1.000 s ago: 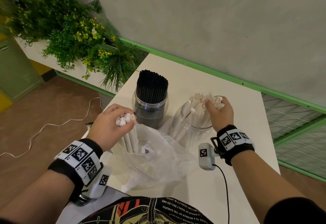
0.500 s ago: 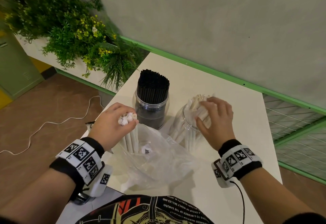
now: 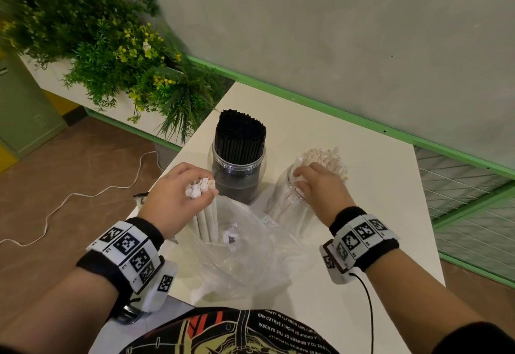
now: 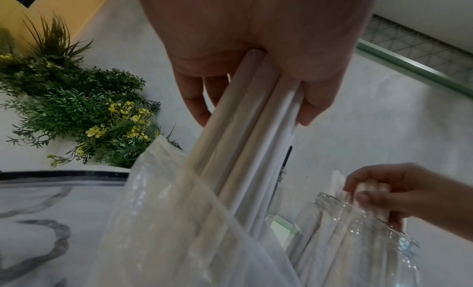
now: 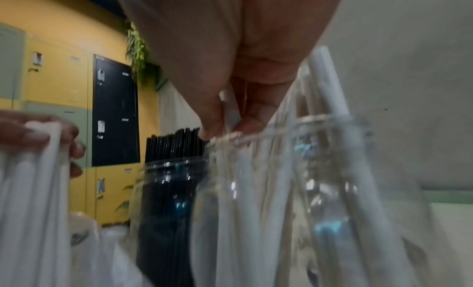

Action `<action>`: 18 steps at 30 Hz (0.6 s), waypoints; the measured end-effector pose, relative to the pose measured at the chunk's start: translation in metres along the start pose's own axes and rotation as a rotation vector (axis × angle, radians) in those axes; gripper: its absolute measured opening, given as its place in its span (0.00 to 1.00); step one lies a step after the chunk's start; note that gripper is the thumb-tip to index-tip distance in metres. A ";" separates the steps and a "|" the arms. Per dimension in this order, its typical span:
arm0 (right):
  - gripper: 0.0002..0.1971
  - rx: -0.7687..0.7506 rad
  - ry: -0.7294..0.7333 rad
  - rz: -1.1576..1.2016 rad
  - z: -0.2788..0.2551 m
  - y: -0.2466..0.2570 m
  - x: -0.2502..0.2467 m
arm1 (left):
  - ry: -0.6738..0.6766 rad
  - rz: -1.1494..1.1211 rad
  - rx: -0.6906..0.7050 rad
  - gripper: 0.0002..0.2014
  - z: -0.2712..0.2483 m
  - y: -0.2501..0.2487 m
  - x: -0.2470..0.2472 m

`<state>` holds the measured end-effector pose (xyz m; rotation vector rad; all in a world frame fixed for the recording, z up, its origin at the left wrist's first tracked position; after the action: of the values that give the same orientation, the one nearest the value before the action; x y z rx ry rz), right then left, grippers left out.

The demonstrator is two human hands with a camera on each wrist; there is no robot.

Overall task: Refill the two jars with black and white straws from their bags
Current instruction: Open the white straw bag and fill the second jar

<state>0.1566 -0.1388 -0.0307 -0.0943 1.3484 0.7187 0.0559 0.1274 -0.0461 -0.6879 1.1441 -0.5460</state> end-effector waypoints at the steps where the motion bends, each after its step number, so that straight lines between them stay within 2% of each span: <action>1: 0.10 0.004 -0.037 0.014 -0.001 -0.003 -0.008 | -0.002 0.000 0.001 0.12 0.000 -0.001 0.000; 6: 0.08 -0.044 -0.218 -0.051 -0.015 -0.031 -0.046 | -0.008 -0.012 0.009 0.14 -0.001 0.001 -0.002; 10: 0.09 -0.093 -0.342 -0.246 -0.023 -0.054 -0.040 | -0.002 -0.005 0.015 0.15 0.000 -0.001 0.000; 11: 0.09 -0.068 -0.356 -0.272 -0.025 -0.057 -0.036 | -0.001 -0.001 0.014 0.14 0.000 -0.002 0.000; 14: 0.20 -0.013 -0.345 -0.304 -0.025 -0.058 -0.026 | 0.000 -0.004 0.014 0.13 0.000 -0.002 0.000; 16: 0.24 -0.046 -0.346 -0.271 -0.020 -0.053 -0.026 | 0.001 -0.012 0.013 0.14 -0.001 -0.002 -0.001; 18: 0.28 -0.136 -0.284 -0.255 -0.008 -0.044 -0.029 | 0.001 -0.020 0.005 0.13 -0.001 -0.002 -0.002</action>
<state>0.1716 -0.1892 -0.0216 -0.2585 0.9945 0.5827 0.0540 0.1272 -0.0443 -0.6955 1.1374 -0.5659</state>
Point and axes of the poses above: each hand's wrist, its own z-axis towards the middle knuckle, its own x-axis out of the palm, y = z × x, the point moved 4 cm from there along z, towards the middle knuckle, and after that the axes turned 5 degrees about -y, right-handed, at the moved point
